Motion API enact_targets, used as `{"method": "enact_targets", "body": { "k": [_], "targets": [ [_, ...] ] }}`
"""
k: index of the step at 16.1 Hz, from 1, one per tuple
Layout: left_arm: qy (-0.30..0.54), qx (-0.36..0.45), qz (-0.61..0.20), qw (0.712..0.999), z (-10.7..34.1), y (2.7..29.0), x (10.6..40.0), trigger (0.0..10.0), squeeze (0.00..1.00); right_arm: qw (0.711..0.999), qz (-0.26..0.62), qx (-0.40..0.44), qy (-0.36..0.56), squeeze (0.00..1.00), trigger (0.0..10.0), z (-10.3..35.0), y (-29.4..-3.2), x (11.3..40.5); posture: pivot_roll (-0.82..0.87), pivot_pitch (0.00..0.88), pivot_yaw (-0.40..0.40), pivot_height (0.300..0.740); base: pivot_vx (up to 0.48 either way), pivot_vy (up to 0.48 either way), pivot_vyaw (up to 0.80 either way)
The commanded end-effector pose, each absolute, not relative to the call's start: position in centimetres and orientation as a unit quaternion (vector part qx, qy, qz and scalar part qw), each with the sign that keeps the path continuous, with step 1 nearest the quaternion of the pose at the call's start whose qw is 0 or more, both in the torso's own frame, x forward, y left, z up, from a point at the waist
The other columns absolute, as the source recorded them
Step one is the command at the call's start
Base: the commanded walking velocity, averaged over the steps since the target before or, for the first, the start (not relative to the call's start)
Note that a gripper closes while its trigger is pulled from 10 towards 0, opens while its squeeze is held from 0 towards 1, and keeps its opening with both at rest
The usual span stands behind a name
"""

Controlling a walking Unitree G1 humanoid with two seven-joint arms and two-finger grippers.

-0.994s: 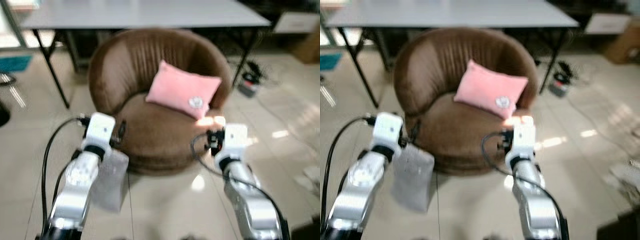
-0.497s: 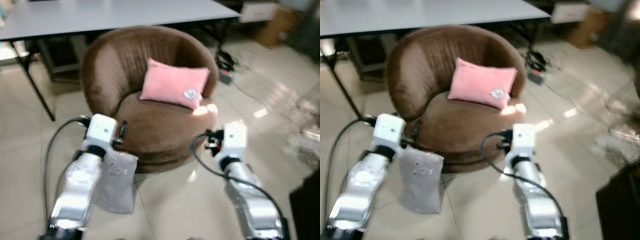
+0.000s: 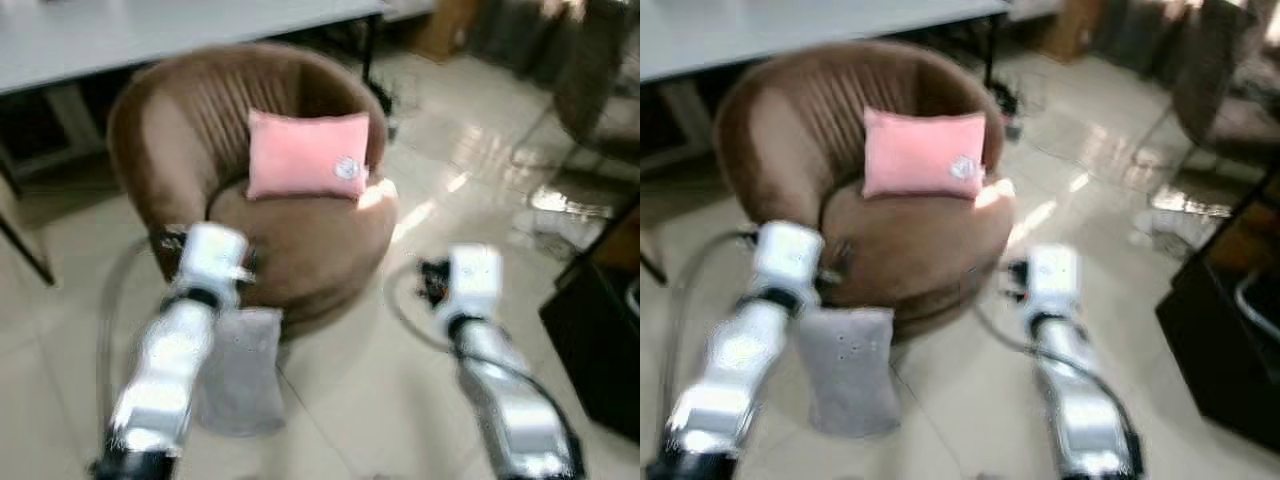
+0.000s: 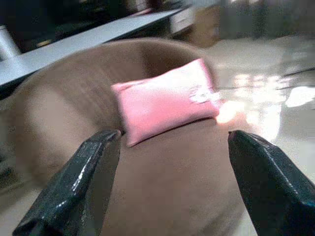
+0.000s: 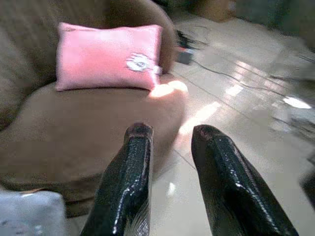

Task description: Move the pillow to the sofa from floor

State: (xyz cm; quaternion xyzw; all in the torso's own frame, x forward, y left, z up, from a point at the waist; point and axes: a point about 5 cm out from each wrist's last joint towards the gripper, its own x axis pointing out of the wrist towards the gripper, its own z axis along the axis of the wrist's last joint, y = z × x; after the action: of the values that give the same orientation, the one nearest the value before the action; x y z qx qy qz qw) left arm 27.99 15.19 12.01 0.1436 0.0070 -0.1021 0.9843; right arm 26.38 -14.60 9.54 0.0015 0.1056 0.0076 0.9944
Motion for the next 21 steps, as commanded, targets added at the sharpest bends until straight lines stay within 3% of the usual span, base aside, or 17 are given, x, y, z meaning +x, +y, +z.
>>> {"method": "enact_targets", "body": {
  "k": [1, 21],
  "targets": [
    [0.003, 0.151, -0.091, 0.984, 12.34, 15.95, 28.09, 10.0, 0.0, 0.995, 0.017, 0.005, 0.096, 0.0, 10.0, 10.04, -14.08, 26.62, 0.0, 0.017, -0.021, 0.74, 0.0, 0.48, -0.8],
    [0.002, 0.151, -0.091, 0.984, 12.34, 15.87, 28.05, 10.0, 0.0, 0.995, 0.022, 0.007, 0.095, 0.0, 10.0, 10.05, -13.99, 26.61, 0.0, 0.023, -0.022, 0.74, 0.0, 0.48, -0.8]
  ]
}}
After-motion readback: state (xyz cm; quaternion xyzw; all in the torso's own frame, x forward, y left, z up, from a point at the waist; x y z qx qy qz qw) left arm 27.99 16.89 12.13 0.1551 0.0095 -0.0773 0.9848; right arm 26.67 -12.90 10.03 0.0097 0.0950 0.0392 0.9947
